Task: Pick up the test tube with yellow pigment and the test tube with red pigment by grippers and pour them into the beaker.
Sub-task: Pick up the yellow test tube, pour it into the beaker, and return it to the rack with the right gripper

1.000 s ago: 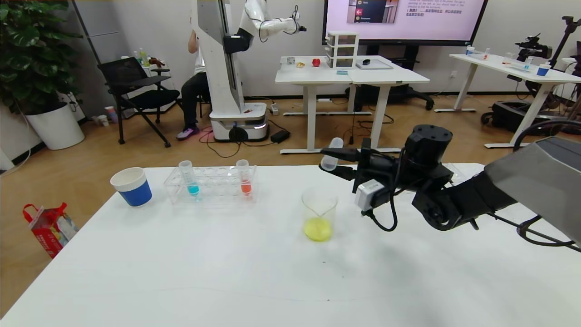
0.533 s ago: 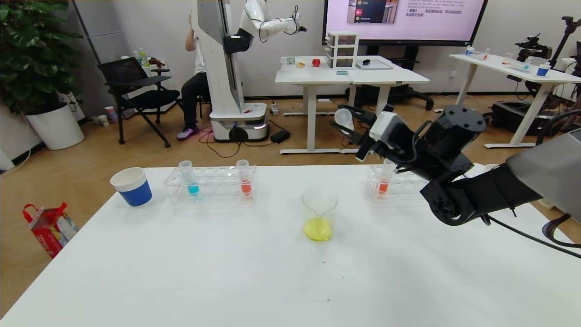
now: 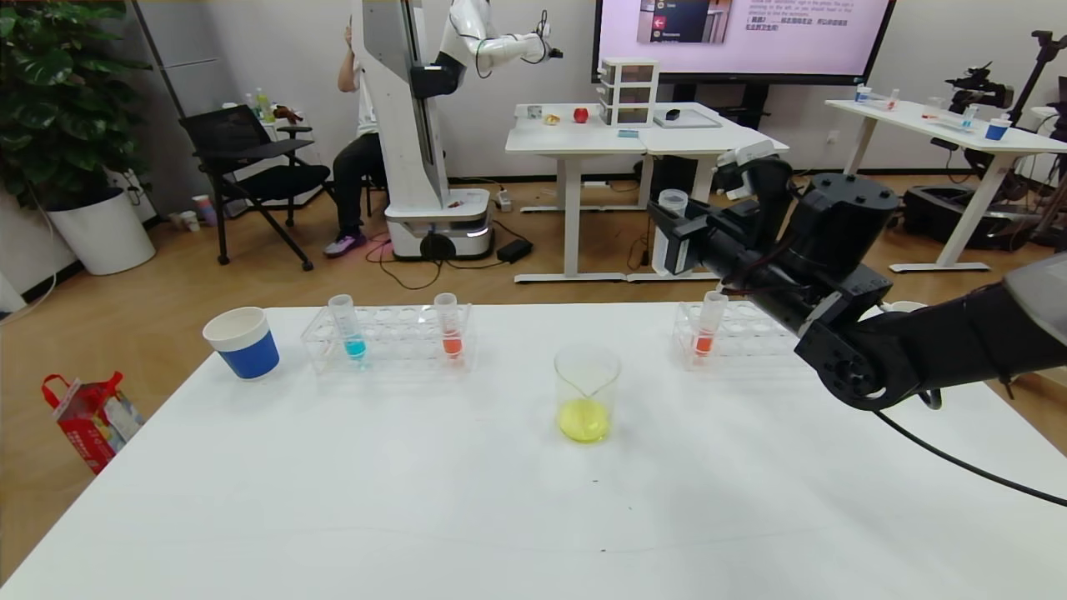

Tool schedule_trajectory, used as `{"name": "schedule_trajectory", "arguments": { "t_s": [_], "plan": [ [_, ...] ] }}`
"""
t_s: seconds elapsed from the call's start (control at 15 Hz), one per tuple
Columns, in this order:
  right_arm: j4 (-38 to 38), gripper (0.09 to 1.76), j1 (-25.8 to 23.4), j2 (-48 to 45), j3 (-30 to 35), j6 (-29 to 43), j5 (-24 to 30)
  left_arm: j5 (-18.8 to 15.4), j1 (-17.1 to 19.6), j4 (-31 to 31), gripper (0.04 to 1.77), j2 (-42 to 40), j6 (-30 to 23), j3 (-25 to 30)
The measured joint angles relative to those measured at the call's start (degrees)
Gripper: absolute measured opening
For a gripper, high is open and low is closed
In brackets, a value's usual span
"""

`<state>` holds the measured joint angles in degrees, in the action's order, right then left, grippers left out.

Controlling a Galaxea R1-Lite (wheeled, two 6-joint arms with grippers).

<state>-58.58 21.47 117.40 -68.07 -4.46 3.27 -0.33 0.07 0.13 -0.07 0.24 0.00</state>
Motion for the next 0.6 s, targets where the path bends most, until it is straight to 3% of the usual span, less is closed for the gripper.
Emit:
{"name": "schedule_trajectory", "arguments": {
  "t_s": [0.13, 0.33, 0.6],
  "plan": [
    [4.91, 0.51, -0.41, -2.54, -0.12, 2.57, -2.19, 0.00, 0.00, 0.00, 1.75, 0.00, 0.02, 0.00],
    [5.44, 0.51, -2.65, -4.91, 0.21, 3.50, -1.95, 0.00, 0.00, 0.00, 1.75, 0.00, 0.00, 0.00],
    [5.50, 0.51, -11.50, -6.56, 1.97, 3.58, -0.18, 0.00, 0.00, 0.02, 1.75, 0.00, 0.00, 0.00]
  ]
}}
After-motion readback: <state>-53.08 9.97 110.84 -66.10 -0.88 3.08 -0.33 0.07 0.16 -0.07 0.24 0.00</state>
